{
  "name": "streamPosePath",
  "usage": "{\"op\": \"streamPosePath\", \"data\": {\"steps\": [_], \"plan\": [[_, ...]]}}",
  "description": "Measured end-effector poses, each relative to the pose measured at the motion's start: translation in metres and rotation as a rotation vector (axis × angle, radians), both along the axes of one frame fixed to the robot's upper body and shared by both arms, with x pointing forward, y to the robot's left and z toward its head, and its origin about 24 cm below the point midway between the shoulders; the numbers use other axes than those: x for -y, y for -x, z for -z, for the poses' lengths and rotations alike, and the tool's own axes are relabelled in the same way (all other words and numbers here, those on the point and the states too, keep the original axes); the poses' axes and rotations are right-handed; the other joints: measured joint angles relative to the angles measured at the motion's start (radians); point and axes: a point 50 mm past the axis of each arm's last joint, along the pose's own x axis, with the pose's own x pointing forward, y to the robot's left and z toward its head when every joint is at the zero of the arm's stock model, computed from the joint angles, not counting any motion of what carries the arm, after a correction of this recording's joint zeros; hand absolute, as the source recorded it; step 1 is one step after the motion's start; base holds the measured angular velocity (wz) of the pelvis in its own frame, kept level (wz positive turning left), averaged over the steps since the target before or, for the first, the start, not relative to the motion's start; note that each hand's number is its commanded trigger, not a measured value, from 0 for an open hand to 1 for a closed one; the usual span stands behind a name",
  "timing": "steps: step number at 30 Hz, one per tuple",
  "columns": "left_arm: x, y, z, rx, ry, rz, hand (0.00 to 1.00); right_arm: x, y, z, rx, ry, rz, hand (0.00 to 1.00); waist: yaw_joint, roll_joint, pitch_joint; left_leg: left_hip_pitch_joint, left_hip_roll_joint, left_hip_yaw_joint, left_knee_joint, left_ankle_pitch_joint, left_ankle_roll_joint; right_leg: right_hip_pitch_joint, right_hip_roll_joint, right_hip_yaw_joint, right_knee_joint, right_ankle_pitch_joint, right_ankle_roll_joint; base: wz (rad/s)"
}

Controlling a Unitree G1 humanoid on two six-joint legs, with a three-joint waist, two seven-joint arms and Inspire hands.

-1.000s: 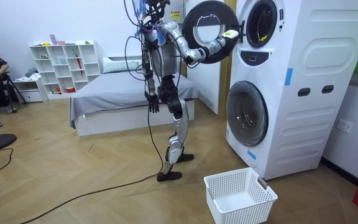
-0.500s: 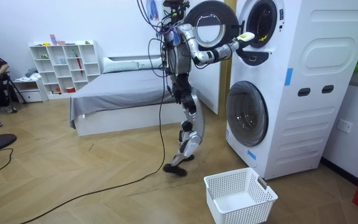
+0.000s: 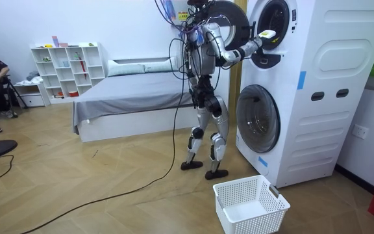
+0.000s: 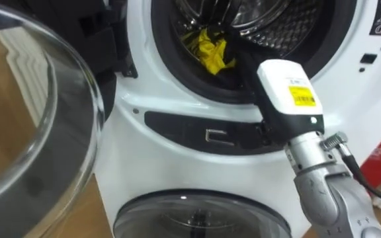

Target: Pick clothes from washing machine

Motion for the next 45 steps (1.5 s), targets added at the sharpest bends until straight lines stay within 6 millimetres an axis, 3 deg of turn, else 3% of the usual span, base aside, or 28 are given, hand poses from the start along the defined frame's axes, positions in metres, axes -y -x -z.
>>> {"op": "streamPosePath", "data": {"steps": [4, 6, 8, 14, 20, 21, 24, 35, 36, 37, 45], "plan": [[0.006, 0.021, 0.003, -0.054, 0.014, -0.022, 0.00, -0.004, 0.002, -0.004, -0.003, 0.010, -0.024, 0.00, -0.004, -0.019, 0.0060, -0.020, 0.009, -0.027, 0.033, -0.016, -0.019, 0.000, 0.003, -0.031, 0.003, -0.019, -0.008, 0.19], [0.008, 0.023, 0.004, -0.060, 0.021, -0.027, 0.00, -0.006, 0.003, -0.007, 0.000, 0.022, -0.036, 0.00, -0.003, -0.022, 0.0053, -0.026, 0.017, -0.031, 0.037, -0.018, -0.025, -0.002, 0.007, -0.040, -0.002, -0.020, -0.012, 0.13], [0.009, 0.021, 0.004, -0.050, 0.022, -0.026, 0.00, -0.008, 0.003, -0.010, 0.007, 0.027, -0.049, 0.00, -0.006, -0.029, 0.0004, -0.035, 0.019, -0.038, 0.036, -0.014, -0.033, -0.008, 0.007, -0.047, -0.003, -0.019, -0.019, 0.09], [0.007, 0.010, 0.002, 0.013, 0.018, -0.022, 0.00, -0.014, 0.000, -0.023, 0.035, 0.029, -0.100, 0.00, -0.006, -0.018, 0.0054, -0.043, 0.025, -0.041, 0.025, 0.000, -0.051, -0.012, 0.011, -0.057, -0.016, -0.009, -0.035, 0.05], [0.006, 0.010, 0.002, 0.001, 0.022, -0.016, 0.00, -0.026, 0.014, -0.075, 0.232, -0.126, -0.236, 0.00, -0.009, -0.012, -0.0067, -0.047, 0.038, -0.042, 0.001, 0.019, -0.064, 0.005, 0.016, -0.066, -0.058, 0.011, -0.048, 0.17], [0.006, 0.010, 0.002, 0.000, 0.030, -0.015, 0.00, -0.027, 0.017, -0.078, 0.248, -0.150, -0.256, 0.00, -0.008, -0.014, -0.0152, -0.039, 0.043, -0.039, 0.000, 0.019, -0.064, 0.021, 0.019, -0.070, -0.074, 0.018, -0.050, 0.14], [0.007, 0.015, 0.003, -0.013, 0.043, -0.016, 0.00, -0.029, 0.021, -0.082, 0.248, -0.205, -0.301, 0.00, -0.008, -0.017, -0.0163, -0.028, 0.046, -0.031, -0.003, 0.019, -0.064, 0.040, 0.020, -0.075, -0.093, 0.020, -0.047, 0.08], [0.000, 0.017, 0.000, -0.002, 0.051, -0.055, 0.00, -0.023, 0.040, -0.106, 0.360, -0.297, -0.377, 0.00, -0.051, -0.019, -0.0130, -0.009, 0.047, -0.010, -0.037, 0.021, -0.056, 0.047, 0.024, -0.063, -0.101, 0.029, -0.040, -0.04], [0.000, 0.018, 0.000, -0.004, 0.052, -0.055, 0.00, -0.023, 0.041, -0.107, 0.361, -0.293, -0.385, 0.00, -0.058, -0.023, -0.0060, -0.001, 0.049, -0.003, -0.040, 0.021, -0.056, 0.054, 0.026, -0.063, -0.103, 0.029, -0.040, -0.10], [0.000, 0.018, 0.000, -0.006, 0.052, -0.055, 0.00, -0.023, 0.041, -0.106, 0.357, -0.291, -0.387, 0.00, -0.061, -0.027, -0.0052, 0.003, 0.051, 0.006, -0.043, 0.021, -0.056, 0.056, 0.027, -0.063, -0.104, 0.028, -0.039, -0.11], [-0.002, 0.020, 0.000, -0.008, 0.053, -0.075, 0.00, -0.024, 0.040, -0.105, 0.333, -0.272, -0.386, 0.00, -0.066, -0.036, -0.0079, 0.005, 0.054, 0.021, -0.053, 0.020, -0.055, 0.059, 0.029, -0.064, -0.118, 0.030, -0.038, -0.02]]}}
